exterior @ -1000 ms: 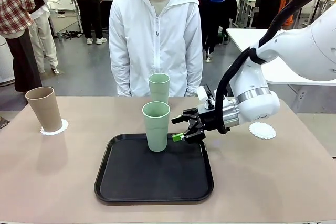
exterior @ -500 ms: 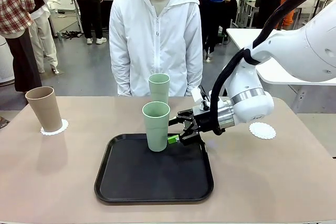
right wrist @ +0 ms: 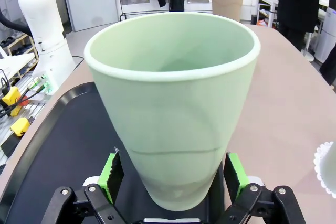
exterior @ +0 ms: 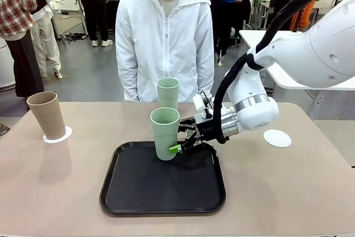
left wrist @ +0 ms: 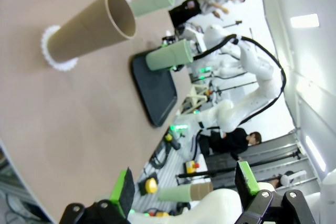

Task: Place coasters on the table and set cups on them.
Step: Take one Reusable plastic cup from the Flat Tray and place it on a coaster set by the human.

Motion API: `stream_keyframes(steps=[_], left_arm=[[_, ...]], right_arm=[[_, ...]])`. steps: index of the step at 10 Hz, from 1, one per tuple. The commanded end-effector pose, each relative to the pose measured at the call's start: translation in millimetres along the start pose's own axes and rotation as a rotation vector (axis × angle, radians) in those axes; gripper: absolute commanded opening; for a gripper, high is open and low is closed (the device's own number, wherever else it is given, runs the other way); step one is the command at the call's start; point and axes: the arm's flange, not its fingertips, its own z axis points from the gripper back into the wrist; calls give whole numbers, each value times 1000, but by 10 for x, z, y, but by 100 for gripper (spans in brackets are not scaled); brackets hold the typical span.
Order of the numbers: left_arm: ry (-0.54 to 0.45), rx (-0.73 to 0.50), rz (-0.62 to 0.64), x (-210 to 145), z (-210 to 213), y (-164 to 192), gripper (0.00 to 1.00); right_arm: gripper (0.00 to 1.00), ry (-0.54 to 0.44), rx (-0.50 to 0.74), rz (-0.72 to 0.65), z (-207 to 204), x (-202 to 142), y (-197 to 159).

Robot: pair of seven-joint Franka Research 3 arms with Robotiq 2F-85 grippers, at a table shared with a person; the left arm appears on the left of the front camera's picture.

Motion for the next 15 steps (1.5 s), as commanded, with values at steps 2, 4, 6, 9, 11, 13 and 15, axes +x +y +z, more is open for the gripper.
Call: stream_keyframes(steps=[2,4,6,9,11,13,15], left_arm=[[-2,6,5,-11,5,-10,100],[-2,6,5,-11,5,-10,100],[-2,6,5,-11,5,-10,100],[-2,6,5,-11,5,-10,100],[-2,6,5,-11,5,-10,100],[-2,6,5,-11,5,-10,100],[-2,6,5,-11,5,-10,100]], right_arm=[[100,6,5,6,-164,-52,-110],[100,-5,16,4,-236,-32,-131],[100,-10,26,-3,-269,-20,-128],[28,-14,49,-17,-261,-21,-126],[0,-15,50,-22,-215,-4,-76],[21,-7,57,-39,-108,201,115],[21,23,53,-21,167,708,420]])
